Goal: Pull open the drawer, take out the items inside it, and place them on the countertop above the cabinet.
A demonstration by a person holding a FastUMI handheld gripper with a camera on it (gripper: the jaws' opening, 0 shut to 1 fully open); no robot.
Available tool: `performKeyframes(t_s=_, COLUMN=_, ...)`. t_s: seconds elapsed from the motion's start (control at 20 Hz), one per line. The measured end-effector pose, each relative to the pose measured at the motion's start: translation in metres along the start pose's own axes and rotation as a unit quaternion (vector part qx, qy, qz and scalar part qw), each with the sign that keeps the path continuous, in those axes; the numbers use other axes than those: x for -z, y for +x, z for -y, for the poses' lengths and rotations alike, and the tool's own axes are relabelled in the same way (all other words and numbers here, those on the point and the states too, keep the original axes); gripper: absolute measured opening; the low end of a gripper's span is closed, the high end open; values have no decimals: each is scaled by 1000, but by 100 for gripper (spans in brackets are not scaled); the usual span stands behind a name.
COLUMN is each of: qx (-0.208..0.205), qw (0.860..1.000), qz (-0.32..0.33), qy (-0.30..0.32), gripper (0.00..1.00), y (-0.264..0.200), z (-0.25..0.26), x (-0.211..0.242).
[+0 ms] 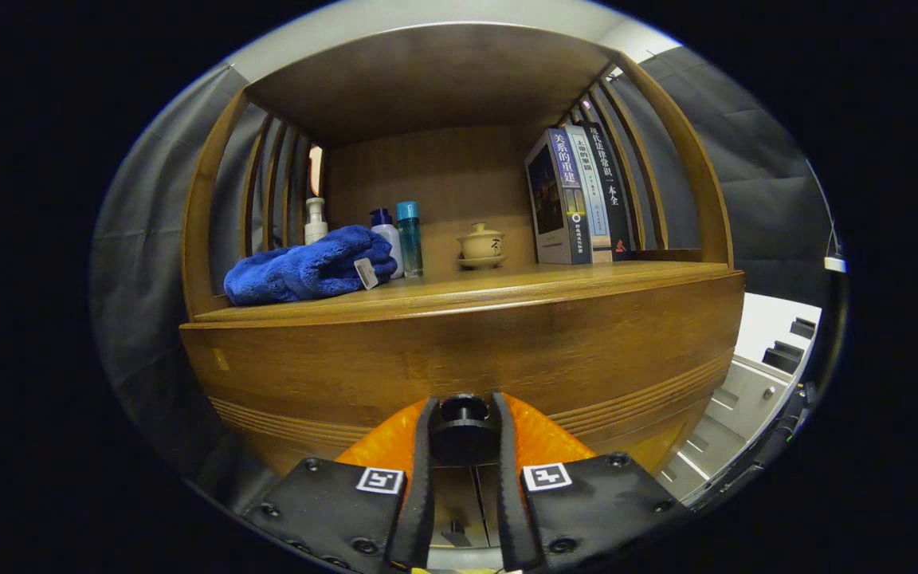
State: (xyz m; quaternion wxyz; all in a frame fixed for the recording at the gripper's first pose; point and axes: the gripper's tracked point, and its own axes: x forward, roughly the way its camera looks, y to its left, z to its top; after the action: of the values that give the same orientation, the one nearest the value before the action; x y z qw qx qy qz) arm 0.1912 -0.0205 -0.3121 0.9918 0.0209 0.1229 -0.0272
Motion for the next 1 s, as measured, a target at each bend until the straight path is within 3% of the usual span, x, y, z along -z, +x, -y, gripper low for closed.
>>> performKeyframes(t_s=0.2, qx=-9, qw=1000, qz=-4, qy=16, gripper=41, y=-35, z=-1, x=3)
performKeyframes(t_s=0.5, qx=-25, qw=1000, qz=7, qy=-14, gripper=40, y=-102, z=1, x=8)
performKeyframes(t_s=1.0, qx=-30, qw=999, qz=-20, qy=-6, gripper=40, y=-161, z=1, x=23)
